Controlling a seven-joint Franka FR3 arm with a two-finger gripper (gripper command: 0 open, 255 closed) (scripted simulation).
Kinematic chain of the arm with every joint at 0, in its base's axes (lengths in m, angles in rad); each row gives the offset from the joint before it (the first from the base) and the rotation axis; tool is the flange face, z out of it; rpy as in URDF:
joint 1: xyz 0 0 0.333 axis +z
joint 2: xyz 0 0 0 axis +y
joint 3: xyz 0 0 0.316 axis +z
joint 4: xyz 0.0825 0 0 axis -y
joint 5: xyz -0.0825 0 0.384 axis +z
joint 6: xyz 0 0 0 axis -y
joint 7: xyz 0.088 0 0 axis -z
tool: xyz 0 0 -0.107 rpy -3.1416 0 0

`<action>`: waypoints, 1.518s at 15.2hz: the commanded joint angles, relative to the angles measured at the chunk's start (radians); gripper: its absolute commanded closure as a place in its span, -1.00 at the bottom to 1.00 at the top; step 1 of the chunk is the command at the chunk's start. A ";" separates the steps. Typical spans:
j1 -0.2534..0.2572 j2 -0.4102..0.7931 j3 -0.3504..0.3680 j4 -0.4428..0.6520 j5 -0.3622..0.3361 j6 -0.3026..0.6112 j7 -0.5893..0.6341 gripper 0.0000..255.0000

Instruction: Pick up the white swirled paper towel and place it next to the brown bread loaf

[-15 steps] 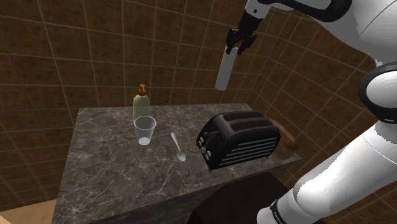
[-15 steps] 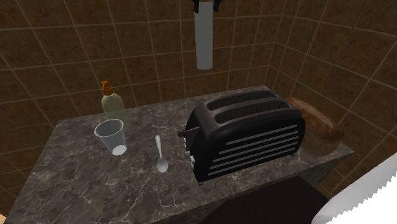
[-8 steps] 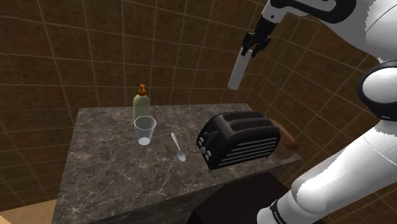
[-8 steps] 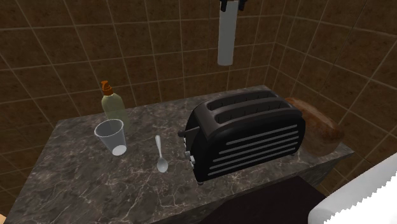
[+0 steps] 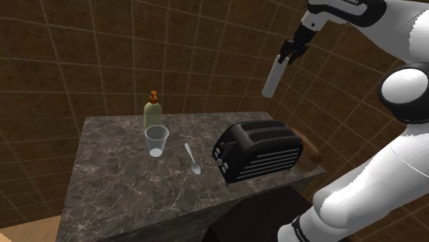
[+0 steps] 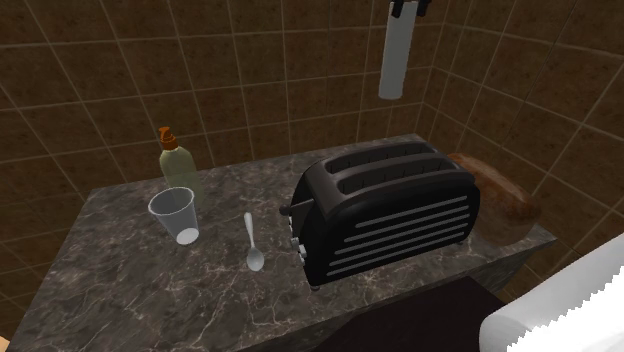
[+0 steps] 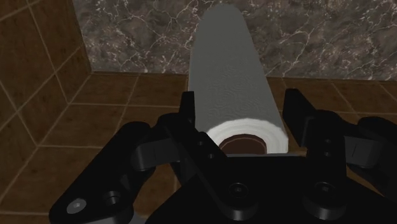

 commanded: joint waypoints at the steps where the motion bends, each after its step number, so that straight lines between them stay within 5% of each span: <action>1: -0.024 0.019 -0.026 0.029 0.012 -0.013 -0.051 1.00; 11: -0.161 0.195 -0.139 0.256 0.099 -0.089 -0.280 1.00; 23: -0.143 0.115 -0.131 -0.016 0.077 0.106 -0.286 1.00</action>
